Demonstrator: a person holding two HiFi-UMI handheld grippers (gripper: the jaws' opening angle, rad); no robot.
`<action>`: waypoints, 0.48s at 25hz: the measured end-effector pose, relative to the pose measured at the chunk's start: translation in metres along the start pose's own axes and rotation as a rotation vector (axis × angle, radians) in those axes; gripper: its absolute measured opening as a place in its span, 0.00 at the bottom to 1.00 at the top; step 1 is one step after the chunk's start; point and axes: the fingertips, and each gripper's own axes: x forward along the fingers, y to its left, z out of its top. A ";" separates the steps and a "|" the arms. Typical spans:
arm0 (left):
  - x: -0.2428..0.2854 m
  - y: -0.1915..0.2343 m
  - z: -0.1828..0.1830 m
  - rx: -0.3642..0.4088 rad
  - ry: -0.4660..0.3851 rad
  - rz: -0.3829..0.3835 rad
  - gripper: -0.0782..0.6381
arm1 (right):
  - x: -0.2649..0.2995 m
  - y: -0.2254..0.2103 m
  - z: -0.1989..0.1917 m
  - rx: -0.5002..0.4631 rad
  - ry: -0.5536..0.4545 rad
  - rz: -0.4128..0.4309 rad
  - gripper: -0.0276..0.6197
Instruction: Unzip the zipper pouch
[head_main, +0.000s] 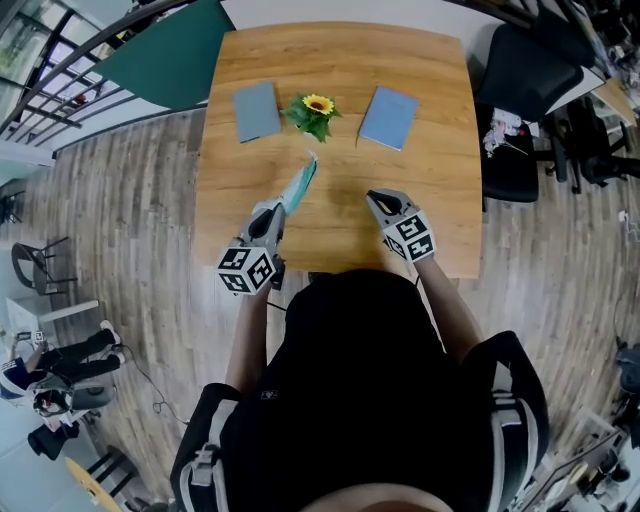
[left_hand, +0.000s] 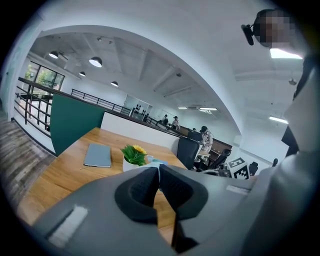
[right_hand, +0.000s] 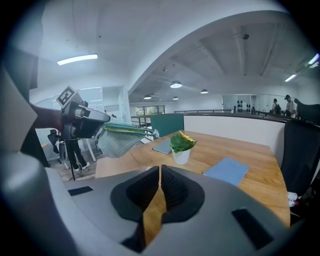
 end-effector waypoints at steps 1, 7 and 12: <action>-0.001 0.002 -0.001 -0.002 0.001 -0.002 0.11 | 0.000 0.001 -0.002 0.003 0.004 -0.003 0.07; -0.011 0.017 -0.004 -0.015 0.004 -0.008 0.11 | 0.004 0.012 -0.004 0.018 0.012 -0.029 0.07; -0.019 0.030 -0.006 -0.027 0.002 -0.017 0.11 | 0.008 0.023 -0.008 0.037 0.012 -0.052 0.07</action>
